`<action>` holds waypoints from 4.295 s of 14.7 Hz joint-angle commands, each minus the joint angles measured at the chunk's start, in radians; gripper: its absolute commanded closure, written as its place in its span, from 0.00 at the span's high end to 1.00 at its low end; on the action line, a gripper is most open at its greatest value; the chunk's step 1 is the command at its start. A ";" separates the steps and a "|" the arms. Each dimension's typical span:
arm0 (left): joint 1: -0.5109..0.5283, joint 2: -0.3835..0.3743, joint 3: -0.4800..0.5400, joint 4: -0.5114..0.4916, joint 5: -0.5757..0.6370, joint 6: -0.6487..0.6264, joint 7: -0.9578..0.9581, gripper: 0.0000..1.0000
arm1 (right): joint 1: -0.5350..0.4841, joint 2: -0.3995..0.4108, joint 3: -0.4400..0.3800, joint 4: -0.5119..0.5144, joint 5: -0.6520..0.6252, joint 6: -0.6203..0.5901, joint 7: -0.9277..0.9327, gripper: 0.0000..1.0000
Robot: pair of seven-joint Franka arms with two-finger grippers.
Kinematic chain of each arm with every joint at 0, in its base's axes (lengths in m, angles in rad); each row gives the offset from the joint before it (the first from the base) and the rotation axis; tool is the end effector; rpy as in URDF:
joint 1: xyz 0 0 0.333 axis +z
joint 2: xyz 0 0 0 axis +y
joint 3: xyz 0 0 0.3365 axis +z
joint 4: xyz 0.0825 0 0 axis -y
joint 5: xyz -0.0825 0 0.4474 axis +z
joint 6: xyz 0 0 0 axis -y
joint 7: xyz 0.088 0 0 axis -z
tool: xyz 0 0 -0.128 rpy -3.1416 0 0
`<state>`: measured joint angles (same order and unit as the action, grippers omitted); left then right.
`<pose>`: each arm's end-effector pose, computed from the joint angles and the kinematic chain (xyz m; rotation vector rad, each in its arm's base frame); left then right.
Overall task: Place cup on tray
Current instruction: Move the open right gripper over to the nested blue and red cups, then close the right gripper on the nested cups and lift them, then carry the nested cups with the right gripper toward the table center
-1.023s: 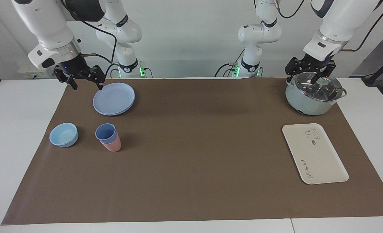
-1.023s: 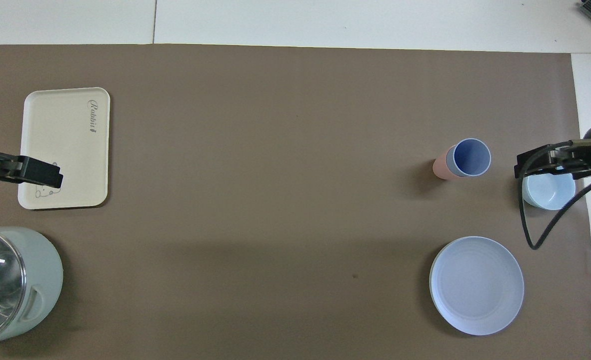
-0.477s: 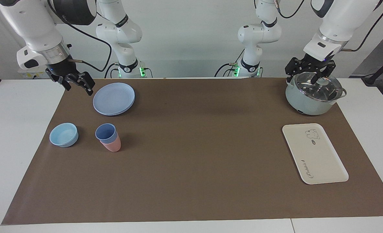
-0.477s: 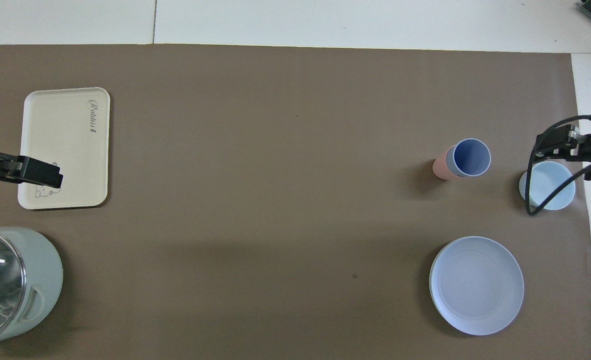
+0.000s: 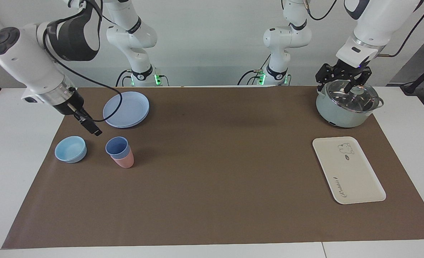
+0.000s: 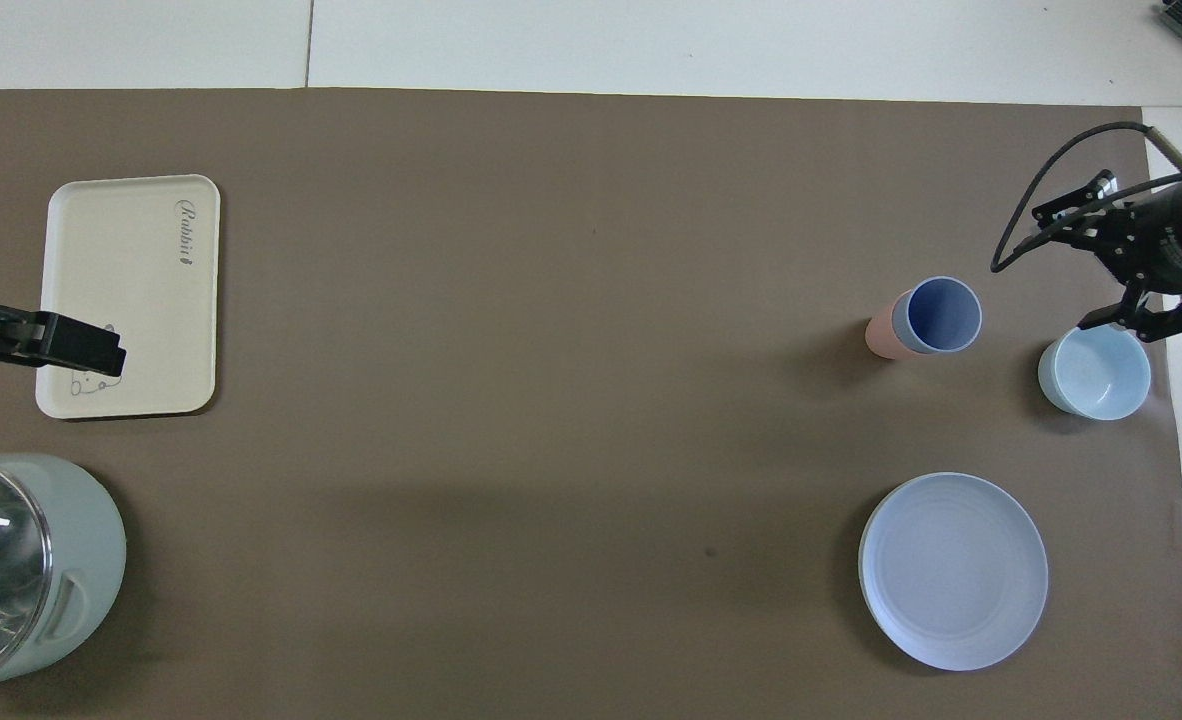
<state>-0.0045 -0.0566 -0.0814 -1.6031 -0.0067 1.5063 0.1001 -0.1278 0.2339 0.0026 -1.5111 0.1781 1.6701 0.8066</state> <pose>0.5891 -0.0529 0.6354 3.1250 -0.2916 -0.0634 0.6889 -0.0657 0.5126 -2.6578 1.3773 0.1945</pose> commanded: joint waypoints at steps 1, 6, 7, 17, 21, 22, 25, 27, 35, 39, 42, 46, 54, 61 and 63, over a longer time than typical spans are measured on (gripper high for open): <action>-0.002 -0.031 0.000 -0.032 0.021 0.003 -0.010 1.00 | -0.070 0.128 0.010 0.086 0.122 0.006 0.043 0.95; 0.000 -0.031 0.000 -0.032 0.021 0.003 -0.010 1.00 | -0.121 0.266 0.010 0.088 0.214 0.051 0.042 0.95; 0.000 -0.031 0.000 -0.032 0.021 0.003 -0.010 1.00 | -0.136 0.289 0.010 0.088 0.257 0.054 0.042 0.95; 0.000 -0.031 0.000 -0.032 0.021 0.003 -0.010 1.00 | -0.139 0.335 0.010 -0.056 0.425 0.089 0.043 0.94; -0.002 -0.031 0.000 -0.032 0.021 0.003 -0.010 1.00 | -0.136 0.306 0.010 -0.141 0.486 0.122 0.043 0.94; 0.000 -0.031 0.000 -0.032 0.021 0.003 -0.010 1.00 | -0.136 0.298 0.010 -0.158 0.504 0.122 0.043 0.94; 0.000 -0.031 0.000 -0.032 0.021 0.003 -0.010 1.00 | -0.136 0.275 0.010 -0.213 0.553 0.122 0.031 0.94; -0.002 -0.031 0.000 -0.032 0.021 0.003 -0.010 1.00 | -0.131 0.263 0.011 -0.245 0.590 0.125 0.020 0.93; 0.000 -0.031 0.000 -0.032 0.021 0.003 -0.010 1.00 | -0.069 0.210 0.025 -0.301 0.710 0.054 -0.097 0.00; 0.000 -0.031 0.000 -0.032 0.021 0.003 -0.010 1.00 | 0.054 0.105 0.023 -0.301 0.710 0.074 0.121 0.00; 0.000 -0.031 0.000 -0.032 0.021 0.003 -0.010 1.00 | 0.129 0.038 0.023 -0.294 0.699 0.114 0.277 0.00; -0.002 -0.031 0.000 -0.032 0.021 0.003 -0.010 1.00 | 0.244 -0.033 0.019 -0.278 0.681 0.152 0.408 0.00; 0.000 -0.031 0.000 -0.032 0.021 0.003 -0.010 1.00 | 0.370 -0.087 0.027 -0.227 0.488 0.255 0.751 0.00; -0.003 -0.037 0.000 -0.037 0.021 -0.035 -0.011 1.00 | 0.473 -0.076 0.027 -0.198 0.394 0.338 0.924 0.00; -0.003 -0.035 -0.001 -0.029 0.019 -0.035 -0.031 1.00 | 0.496 -0.073 0.027 -0.183 0.394 0.353 0.953 0.00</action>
<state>-0.0045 -0.0584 -0.0815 -1.6038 -0.0067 1.4813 0.0959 0.3516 0.1515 0.0298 -1.7257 0.5972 2.0108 1.7134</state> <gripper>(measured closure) 0.000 0.203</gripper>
